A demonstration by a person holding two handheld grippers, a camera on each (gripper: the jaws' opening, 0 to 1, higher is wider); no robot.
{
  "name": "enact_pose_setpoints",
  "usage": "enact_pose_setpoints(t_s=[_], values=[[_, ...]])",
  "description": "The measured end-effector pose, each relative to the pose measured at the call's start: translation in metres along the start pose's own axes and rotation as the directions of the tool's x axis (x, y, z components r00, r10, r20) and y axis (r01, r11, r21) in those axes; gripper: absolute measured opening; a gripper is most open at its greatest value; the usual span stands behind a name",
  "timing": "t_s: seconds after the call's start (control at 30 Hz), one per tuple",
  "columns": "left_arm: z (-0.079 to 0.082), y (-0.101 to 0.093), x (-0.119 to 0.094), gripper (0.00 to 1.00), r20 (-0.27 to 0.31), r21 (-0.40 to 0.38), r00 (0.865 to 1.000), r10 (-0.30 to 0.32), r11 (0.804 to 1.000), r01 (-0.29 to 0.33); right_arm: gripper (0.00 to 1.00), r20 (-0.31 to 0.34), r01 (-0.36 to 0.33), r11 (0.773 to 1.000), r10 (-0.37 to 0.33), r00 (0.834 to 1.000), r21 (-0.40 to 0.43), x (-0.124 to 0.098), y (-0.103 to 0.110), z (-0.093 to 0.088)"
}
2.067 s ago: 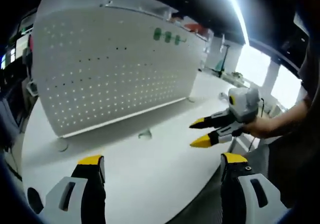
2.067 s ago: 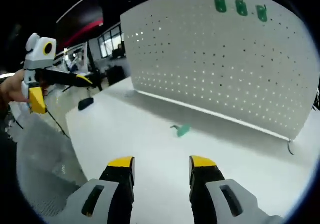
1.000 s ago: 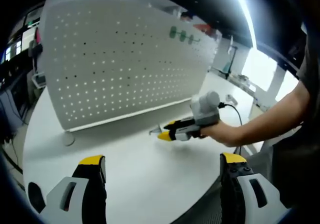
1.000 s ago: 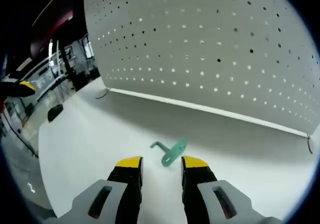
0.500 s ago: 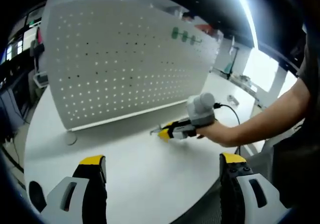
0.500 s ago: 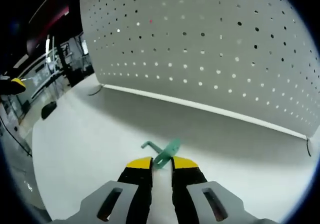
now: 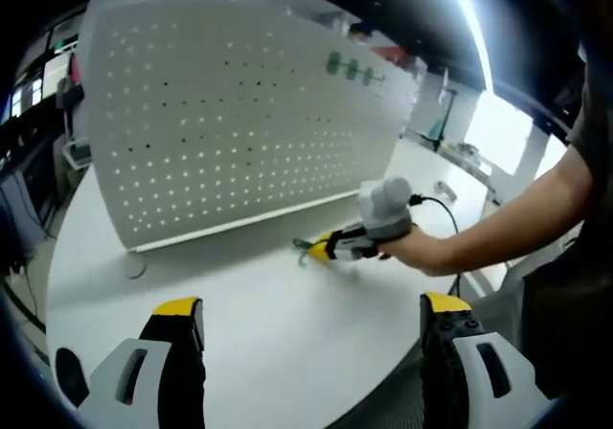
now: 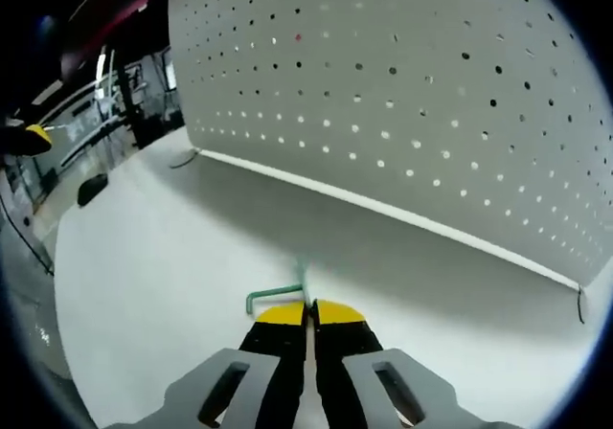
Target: Insert the hook assembly into the mounting plate slot until the hook locks in place.
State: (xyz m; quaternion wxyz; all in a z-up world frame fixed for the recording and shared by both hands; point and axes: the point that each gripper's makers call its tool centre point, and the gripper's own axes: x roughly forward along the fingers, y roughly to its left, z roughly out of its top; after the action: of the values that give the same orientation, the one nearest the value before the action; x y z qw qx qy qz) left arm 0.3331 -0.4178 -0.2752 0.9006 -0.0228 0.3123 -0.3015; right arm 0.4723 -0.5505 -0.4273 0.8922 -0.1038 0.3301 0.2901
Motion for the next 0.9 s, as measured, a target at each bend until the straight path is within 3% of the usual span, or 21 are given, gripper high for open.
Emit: enact_pose_setpoints(t_s=[0.2, 0.57, 0.8, 0.9], values=[[0.003, 0.003, -0.003, 0.95, 0.003, 0.011, 1.0, 0.007, 1.0, -0.007, 0.0, 0.003, -0.028, 0.998, 0.028, 1.0, -0.064, -0.009, 0.0, 0.011], [-0.004, 0.022, -0.009, 0.95, -0.027, 0.054, 0.998, 0.062, 0.997, -0.061, 0.0, 0.057, -0.091, 0.985, 0.1, 0.993, -0.145, -0.04, -0.009, 0.058], [-0.011, 0.025, -0.001, 0.94, -0.069, 0.106, 0.996, 0.063, 0.993, -0.055, 0.0, 0.045, -0.194, 0.949, 0.211, 0.976, -0.249, -0.067, 0.009, 0.076], [-0.012, 0.023, 0.003, 0.93, -0.079, 0.113, 0.996, 0.046, 0.993, -0.037, 0.0, 0.031, -0.262, 0.919, 0.283, 0.959, -0.296, -0.081, 0.027, 0.082]])
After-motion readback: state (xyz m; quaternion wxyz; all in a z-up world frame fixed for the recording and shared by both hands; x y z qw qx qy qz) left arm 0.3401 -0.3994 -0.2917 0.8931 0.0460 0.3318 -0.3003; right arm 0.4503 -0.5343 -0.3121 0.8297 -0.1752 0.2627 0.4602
